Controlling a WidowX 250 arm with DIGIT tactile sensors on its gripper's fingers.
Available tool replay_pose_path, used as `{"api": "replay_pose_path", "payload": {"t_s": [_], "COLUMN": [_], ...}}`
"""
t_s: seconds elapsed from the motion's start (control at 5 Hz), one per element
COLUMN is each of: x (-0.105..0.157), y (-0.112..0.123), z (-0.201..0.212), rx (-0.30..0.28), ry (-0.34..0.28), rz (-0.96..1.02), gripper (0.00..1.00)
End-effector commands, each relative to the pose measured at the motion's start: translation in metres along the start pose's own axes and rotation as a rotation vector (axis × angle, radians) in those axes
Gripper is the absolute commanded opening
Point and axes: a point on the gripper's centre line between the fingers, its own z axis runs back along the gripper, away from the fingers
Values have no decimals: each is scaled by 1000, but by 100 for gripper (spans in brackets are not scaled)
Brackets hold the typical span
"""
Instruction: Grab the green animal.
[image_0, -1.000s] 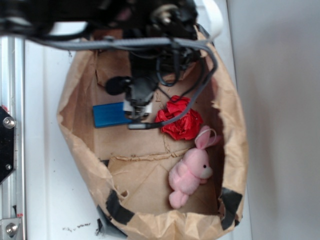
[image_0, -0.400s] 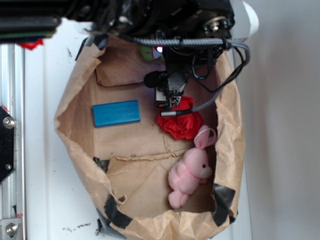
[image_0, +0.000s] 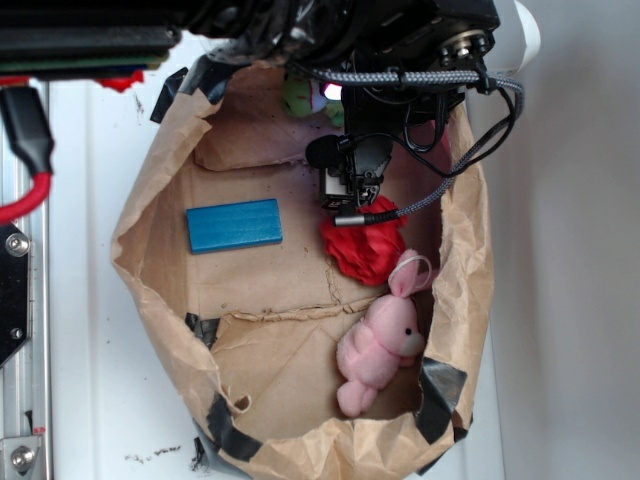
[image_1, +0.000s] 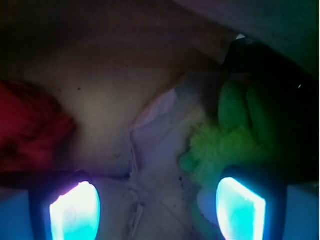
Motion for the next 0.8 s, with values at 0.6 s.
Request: {"api": "replay_pose_path", "payload": {"t_s": [0.6], "x": [14], "y": [48], "z": [22], "rx": [193], "ry": [-109], "rz": [102], "gripper": [100]}}
